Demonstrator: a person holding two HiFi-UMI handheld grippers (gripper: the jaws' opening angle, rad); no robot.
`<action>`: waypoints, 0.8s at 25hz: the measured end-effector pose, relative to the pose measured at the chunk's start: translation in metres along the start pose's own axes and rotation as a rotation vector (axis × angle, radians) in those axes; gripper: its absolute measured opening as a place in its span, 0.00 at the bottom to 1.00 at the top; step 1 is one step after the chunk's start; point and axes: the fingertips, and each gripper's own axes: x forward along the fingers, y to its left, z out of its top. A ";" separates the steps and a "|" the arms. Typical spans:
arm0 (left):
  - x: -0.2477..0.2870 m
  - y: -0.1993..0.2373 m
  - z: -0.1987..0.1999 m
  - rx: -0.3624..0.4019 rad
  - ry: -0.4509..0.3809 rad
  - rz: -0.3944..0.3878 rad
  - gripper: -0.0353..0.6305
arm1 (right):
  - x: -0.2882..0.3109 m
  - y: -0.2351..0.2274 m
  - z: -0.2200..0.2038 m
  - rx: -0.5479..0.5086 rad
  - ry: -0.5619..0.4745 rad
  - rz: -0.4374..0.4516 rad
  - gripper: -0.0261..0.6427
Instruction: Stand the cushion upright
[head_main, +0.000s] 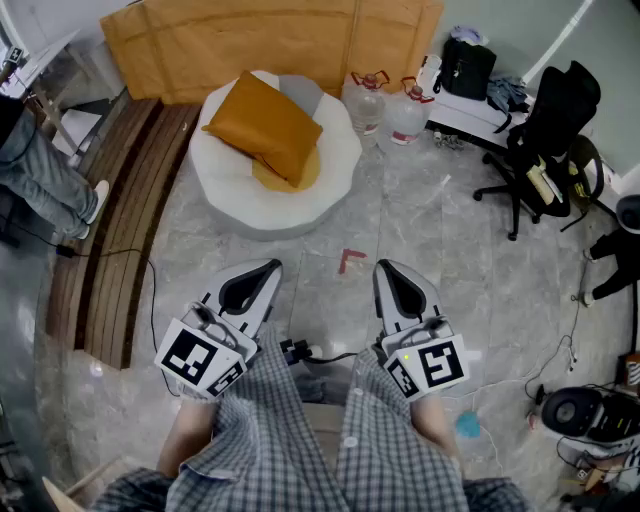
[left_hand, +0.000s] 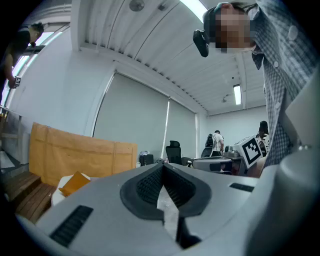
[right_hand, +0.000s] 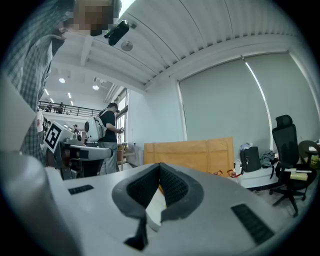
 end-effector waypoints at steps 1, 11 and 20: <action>0.001 0.001 0.001 -0.001 -0.002 0.000 0.06 | 0.001 0.000 0.001 0.000 0.001 0.000 0.05; 0.000 0.003 0.002 -0.006 -0.013 0.003 0.06 | 0.000 -0.003 0.000 -0.003 0.001 -0.008 0.05; 0.004 -0.004 0.010 -0.008 -0.020 -0.010 0.06 | -0.010 -0.007 0.004 0.038 -0.009 -0.006 0.05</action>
